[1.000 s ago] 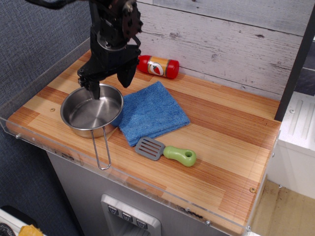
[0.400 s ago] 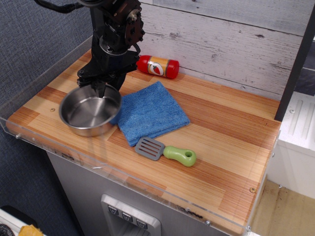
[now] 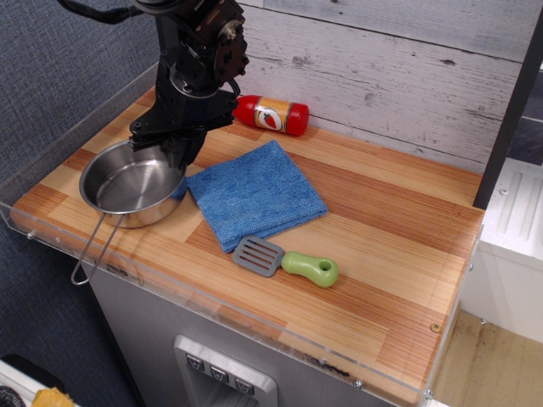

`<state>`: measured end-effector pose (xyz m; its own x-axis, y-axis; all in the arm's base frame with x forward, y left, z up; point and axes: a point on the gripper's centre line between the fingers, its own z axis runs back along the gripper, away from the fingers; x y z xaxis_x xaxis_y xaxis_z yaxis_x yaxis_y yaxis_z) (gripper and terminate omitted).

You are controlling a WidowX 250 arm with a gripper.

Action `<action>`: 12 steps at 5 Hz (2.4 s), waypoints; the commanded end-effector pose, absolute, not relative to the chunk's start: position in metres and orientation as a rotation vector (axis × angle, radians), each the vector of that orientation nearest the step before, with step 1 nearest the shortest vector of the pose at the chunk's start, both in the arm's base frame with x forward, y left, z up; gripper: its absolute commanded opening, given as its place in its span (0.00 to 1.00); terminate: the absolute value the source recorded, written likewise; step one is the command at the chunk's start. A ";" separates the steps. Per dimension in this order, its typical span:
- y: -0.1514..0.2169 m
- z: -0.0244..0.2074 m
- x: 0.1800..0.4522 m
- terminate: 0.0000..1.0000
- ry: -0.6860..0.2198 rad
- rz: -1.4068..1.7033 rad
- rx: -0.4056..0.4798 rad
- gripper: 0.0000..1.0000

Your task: Place the pot on the opposite side of the cloth.

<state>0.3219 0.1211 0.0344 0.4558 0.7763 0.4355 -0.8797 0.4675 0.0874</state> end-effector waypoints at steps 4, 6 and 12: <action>0.113 0.114 0.330 0.00 -0.497 1.027 0.270 0.00; 0.078 0.136 0.355 0.00 -0.569 0.879 0.237 0.00; -0.047 0.095 0.408 0.00 -0.516 0.467 0.107 0.00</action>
<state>0.4130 -0.0472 0.0817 0.7830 0.4056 0.4716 -0.4605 0.8877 0.0010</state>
